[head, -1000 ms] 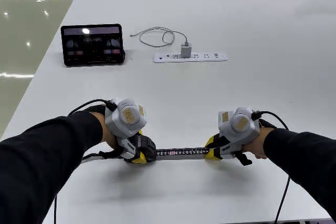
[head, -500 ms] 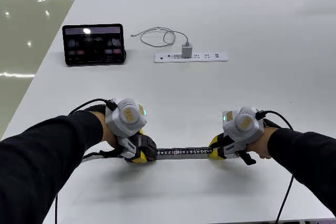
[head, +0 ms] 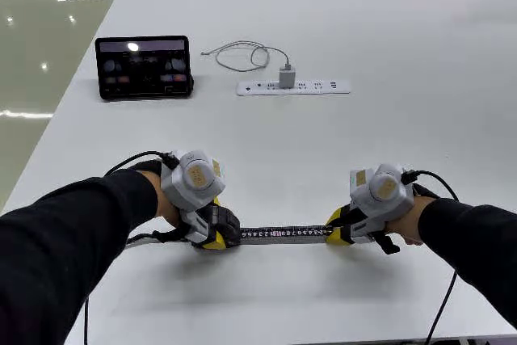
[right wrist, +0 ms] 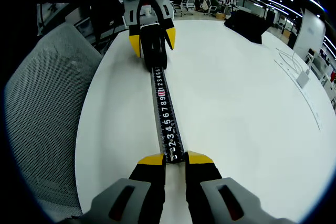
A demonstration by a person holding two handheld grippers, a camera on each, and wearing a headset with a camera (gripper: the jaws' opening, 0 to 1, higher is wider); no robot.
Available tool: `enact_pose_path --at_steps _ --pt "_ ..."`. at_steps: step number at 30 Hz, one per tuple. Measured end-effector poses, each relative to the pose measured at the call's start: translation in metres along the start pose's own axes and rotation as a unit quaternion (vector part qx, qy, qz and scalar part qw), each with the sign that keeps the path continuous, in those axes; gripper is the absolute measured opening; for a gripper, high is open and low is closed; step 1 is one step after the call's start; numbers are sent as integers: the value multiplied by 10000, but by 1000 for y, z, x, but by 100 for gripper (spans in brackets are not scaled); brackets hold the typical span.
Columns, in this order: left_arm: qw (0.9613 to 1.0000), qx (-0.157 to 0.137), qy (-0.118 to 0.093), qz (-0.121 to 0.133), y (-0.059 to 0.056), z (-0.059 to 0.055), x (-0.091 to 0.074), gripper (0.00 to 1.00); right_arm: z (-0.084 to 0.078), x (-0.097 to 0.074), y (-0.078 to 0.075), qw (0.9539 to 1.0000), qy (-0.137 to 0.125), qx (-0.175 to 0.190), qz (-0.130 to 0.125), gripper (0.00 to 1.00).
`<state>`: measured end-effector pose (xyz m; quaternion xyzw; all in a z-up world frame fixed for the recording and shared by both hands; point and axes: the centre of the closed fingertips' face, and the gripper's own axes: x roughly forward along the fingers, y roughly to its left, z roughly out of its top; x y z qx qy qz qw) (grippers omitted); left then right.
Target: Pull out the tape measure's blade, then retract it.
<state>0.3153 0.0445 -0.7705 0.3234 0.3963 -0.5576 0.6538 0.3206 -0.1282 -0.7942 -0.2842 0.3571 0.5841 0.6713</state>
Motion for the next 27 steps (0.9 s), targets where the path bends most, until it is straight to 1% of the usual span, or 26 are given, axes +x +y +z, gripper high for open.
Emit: enact_pose_path --at_steps 8,12,27 --pt "10000 -10 -5 -1 0 0 0 36 -4 -3 -1 10000 17 29 -15 9" --pt "10000 -14 -8 -2 0 0 0 36 -5 -4 -1 10000 36 -19 -18 8" --pt "10000 -20 -5 -6 -1 1 0 36 -15 -11 -2 10000 68 49 -46 8"
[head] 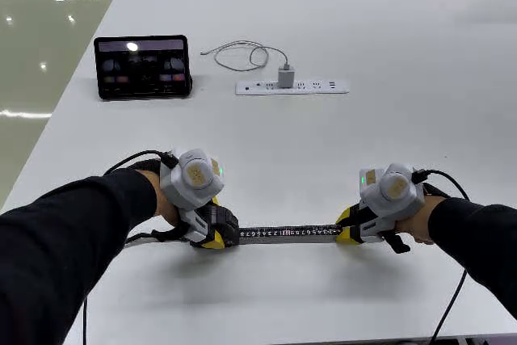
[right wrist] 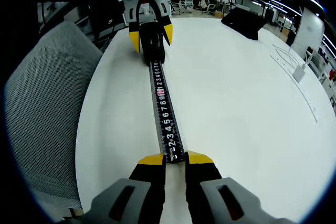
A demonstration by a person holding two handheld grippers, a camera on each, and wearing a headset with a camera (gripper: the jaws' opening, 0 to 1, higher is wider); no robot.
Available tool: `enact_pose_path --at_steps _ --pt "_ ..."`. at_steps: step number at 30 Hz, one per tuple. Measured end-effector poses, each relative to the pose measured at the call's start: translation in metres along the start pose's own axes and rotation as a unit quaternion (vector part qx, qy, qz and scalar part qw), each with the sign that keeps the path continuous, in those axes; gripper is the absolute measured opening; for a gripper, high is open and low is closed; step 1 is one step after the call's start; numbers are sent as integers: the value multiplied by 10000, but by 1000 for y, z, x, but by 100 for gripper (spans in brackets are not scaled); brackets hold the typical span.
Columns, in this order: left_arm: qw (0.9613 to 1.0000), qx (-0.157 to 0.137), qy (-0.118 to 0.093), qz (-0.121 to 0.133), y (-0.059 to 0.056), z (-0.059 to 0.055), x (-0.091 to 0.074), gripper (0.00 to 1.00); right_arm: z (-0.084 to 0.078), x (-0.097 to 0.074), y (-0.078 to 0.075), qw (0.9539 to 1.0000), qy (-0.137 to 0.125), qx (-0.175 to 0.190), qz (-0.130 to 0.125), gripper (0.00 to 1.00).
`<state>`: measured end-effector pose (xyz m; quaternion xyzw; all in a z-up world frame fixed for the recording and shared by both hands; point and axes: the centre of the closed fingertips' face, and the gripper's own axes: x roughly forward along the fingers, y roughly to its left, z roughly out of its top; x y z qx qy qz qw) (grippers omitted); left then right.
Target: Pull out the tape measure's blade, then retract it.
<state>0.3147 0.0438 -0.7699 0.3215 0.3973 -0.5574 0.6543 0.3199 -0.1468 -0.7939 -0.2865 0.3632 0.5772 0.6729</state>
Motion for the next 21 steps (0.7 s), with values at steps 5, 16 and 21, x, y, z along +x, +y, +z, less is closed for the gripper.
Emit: enact_pose_path --at_steps 5,16,21 --pt "10000 -3 -3 -3 0 0 0 36 -2 -1 -1 10000 5 15 -22 8" --pt "10000 -12 -14 3 0 0 0 36 -8 -6 -3 10000 21 53 -39 8" --pt "10000 -14 -25 9 0 0 0 36 -12 -9 -4 10000 32 64 -66 8"
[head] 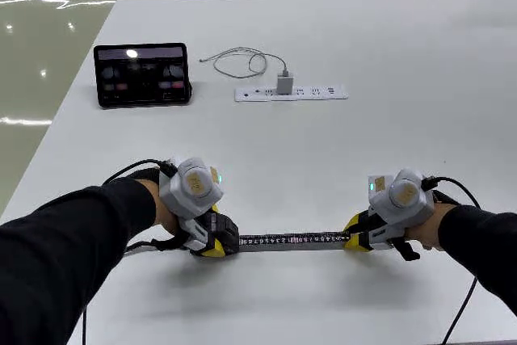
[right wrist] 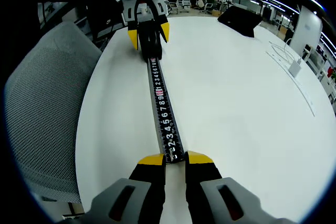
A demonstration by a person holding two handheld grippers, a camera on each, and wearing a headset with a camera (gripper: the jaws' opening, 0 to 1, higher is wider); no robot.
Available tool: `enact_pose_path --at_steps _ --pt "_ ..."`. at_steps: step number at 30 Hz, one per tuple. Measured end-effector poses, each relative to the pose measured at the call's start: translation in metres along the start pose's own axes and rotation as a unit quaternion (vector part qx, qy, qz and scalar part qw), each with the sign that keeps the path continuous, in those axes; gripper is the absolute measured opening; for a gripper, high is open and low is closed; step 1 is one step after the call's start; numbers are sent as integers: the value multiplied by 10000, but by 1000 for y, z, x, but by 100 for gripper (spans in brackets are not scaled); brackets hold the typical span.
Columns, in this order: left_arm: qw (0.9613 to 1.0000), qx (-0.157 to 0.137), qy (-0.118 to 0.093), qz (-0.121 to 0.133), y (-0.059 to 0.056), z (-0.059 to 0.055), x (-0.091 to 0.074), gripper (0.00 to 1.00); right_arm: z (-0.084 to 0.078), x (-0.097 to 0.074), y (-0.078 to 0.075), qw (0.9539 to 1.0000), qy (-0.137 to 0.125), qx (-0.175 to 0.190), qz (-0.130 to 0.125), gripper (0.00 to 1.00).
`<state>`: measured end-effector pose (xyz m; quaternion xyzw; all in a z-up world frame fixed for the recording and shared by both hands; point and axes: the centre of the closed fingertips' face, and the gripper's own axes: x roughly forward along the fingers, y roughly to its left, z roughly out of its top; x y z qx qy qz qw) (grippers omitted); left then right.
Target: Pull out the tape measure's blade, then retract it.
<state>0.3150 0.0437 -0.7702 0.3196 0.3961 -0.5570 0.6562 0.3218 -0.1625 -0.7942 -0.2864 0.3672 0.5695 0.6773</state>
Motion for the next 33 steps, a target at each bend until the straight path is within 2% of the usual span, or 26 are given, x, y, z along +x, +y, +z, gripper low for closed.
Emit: enact_pose_path --at_steps 33 --pt "10000 -18 2 4 0 0 1 36 -26 -19 -6 9998 121 83 -112 9"
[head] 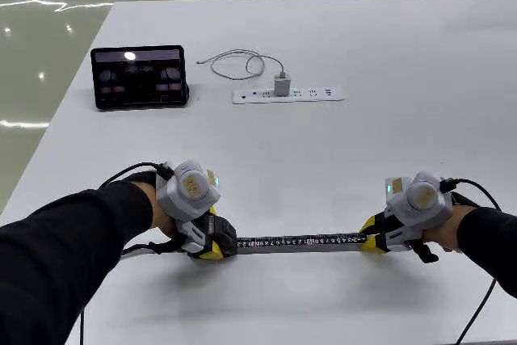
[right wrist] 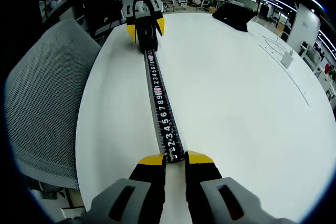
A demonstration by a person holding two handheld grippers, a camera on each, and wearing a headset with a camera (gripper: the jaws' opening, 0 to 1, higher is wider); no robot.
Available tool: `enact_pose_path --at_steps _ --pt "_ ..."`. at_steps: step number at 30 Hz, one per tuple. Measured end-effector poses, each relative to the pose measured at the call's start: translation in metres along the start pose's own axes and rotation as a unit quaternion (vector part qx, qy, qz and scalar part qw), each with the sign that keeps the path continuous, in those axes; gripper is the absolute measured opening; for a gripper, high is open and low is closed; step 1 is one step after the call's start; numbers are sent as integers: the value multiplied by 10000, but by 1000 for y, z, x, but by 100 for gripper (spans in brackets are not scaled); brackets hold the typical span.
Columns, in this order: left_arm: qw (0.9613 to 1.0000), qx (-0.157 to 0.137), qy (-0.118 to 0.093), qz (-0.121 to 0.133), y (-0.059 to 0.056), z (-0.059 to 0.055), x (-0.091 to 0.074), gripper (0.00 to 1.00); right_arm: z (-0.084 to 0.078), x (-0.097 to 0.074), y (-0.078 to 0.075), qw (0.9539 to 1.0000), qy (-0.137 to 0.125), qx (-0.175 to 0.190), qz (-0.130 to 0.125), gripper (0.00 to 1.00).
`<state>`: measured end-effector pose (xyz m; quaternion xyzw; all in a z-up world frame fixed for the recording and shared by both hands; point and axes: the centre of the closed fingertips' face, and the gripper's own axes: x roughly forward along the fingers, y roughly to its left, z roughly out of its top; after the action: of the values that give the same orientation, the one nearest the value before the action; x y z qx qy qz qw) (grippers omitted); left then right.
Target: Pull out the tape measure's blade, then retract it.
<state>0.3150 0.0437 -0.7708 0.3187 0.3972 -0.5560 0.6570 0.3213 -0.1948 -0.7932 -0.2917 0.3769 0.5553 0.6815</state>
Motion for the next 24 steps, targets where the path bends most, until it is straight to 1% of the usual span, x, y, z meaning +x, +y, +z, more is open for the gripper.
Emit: enact_pose_path --at_steps 12,22,23,24 --pt "10000 -8 -7 10 0 0 0 36 -5 -4 -1 10000 10 43 -22 9" --pt "10000 -16 -27 17 -1 1 0 37 -6 -3 -1 10000 20 62 -7 9" --pt "10000 -18 -28 16 -1 1 0 37 -6 -3 -1 10000 23 81 3 9" --pt "10000 -19 -28 10 -1 1 0 37 -6 -3 2 9995 10 312 81 9"
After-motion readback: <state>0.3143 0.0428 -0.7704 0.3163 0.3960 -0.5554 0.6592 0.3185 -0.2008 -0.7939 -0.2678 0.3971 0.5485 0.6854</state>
